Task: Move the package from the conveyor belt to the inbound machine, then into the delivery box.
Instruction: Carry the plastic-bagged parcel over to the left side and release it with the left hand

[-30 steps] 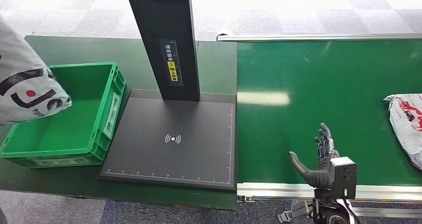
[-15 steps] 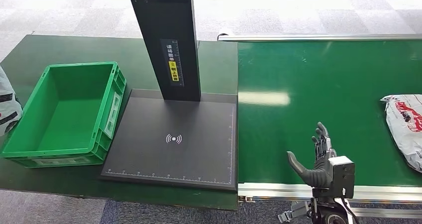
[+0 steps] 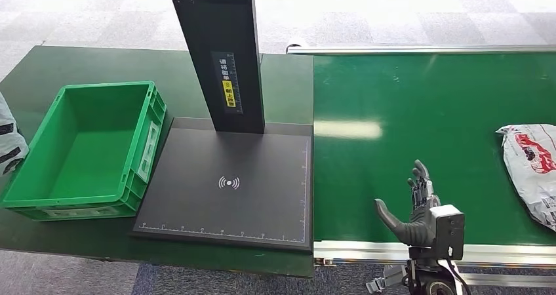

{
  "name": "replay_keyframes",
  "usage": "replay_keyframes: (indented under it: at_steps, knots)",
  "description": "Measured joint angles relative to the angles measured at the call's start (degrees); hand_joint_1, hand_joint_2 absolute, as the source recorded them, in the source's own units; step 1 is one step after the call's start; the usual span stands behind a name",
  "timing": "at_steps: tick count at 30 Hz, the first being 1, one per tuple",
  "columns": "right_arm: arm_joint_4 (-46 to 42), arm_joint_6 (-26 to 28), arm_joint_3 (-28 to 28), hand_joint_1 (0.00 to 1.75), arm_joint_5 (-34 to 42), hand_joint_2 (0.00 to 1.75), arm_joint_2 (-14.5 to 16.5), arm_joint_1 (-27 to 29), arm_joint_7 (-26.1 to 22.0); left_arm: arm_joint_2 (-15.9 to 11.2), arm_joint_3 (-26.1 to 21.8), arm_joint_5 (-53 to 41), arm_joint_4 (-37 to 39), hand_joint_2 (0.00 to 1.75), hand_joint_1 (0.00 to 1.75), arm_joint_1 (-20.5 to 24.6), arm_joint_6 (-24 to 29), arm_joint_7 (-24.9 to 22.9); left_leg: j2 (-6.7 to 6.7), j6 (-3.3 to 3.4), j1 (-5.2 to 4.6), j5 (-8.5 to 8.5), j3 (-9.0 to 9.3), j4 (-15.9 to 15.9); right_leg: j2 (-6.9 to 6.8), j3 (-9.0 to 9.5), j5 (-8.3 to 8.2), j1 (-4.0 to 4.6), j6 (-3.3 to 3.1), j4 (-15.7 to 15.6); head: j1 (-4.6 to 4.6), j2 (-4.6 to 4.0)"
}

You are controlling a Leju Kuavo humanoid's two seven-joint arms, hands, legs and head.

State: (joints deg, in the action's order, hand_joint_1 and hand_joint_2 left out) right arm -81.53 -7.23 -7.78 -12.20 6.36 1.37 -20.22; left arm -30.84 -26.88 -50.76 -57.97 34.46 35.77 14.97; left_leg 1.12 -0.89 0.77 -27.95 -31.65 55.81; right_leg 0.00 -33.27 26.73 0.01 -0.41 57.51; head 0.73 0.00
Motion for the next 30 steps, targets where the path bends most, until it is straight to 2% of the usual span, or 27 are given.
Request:
replay_keyframes:
  at_steps: [21,24,30]
  knots:
    - [0.0,0.13,0.11,0.0,0.01,1.75,0.07,-0.12,0.0,2.59,1.01,2.76,-6.99,1.75,1.75,0.03,-2.18,2.52,0.02,0.0,0.0,0.0,0.03,0.01,0.0,-0.03,0.0,0.0,0.0,0.0,0.01,0.0]
    - [0.0,0.13,0.11,0.0,-0.01,1.75,0.11,-0.07,0.02,3.83,2.13,3.77,-9.37,1.75,1.75,0.0,-4.41,2.92,-0.05,0.0,0.0,0.0,0.03,0.02,-0.04,-0.01,0.0,0.0,0.0,-0.01,-0.01,0.0]
    - [-0.04,0.13,0.07,0.0,-0.03,1.75,0.51,0.07,0.02,6.35,5.43,2.13,-13.78,1.75,1.75,0.0,-5.85,0.19,0.03,0.0,-0.01,0.0,0.04,0.02,-0.03,0.01,-0.02,-0.02,0.01,-0.01,-0.01,0.0]
